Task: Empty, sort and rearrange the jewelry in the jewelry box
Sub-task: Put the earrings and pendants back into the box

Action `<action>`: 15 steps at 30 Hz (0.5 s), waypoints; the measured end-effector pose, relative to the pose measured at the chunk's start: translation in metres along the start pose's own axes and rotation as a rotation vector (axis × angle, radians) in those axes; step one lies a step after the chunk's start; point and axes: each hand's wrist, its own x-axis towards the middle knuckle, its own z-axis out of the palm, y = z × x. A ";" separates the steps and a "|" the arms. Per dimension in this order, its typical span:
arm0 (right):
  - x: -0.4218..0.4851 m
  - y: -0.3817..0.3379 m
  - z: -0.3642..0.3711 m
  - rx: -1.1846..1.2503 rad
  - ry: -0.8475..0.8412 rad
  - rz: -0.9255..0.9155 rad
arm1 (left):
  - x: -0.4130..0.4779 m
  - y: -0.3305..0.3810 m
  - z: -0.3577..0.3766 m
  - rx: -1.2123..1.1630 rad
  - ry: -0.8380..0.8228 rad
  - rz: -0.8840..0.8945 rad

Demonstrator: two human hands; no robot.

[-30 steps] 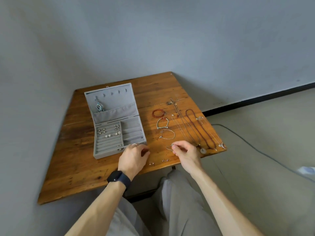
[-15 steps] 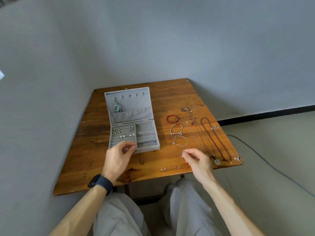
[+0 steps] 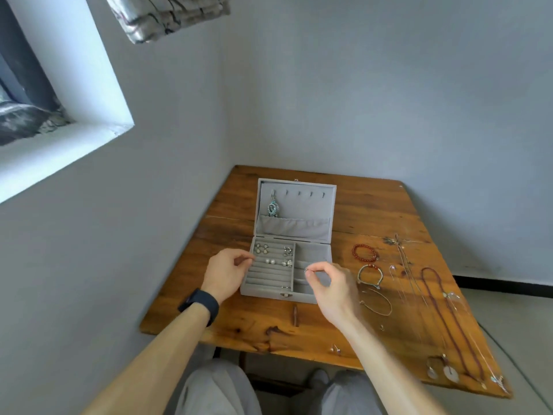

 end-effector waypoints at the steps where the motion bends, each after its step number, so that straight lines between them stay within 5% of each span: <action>1: 0.006 0.001 0.007 -0.030 -0.009 -0.011 | 0.004 0.001 0.001 0.016 -0.016 0.000; 15: 0.010 0.016 0.033 -0.113 0.045 -0.059 | 0.028 0.004 0.017 0.317 -0.050 -0.100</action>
